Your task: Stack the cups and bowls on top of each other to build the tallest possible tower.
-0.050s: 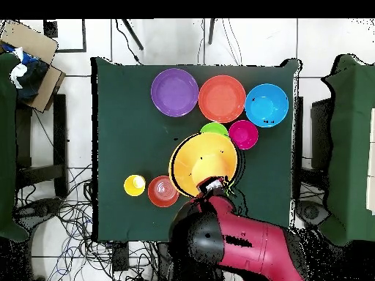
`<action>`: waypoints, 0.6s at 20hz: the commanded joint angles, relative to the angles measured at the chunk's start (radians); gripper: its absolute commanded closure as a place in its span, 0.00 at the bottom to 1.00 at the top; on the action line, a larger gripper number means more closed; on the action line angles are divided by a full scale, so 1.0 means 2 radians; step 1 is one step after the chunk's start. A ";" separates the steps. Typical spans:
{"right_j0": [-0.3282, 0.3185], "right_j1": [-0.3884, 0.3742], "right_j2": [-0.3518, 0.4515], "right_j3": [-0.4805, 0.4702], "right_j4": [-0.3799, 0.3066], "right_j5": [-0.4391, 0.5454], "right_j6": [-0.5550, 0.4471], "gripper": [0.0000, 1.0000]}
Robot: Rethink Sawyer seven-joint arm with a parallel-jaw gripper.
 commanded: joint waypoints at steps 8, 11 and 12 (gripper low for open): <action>-0.024 0.054 0.029 0.019 -0.056 -0.062 -0.034 1.00; -0.021 0.061 0.020 0.019 -0.063 -0.076 -0.022 1.00; -0.019 0.065 0.016 0.021 -0.068 -0.084 -0.016 1.00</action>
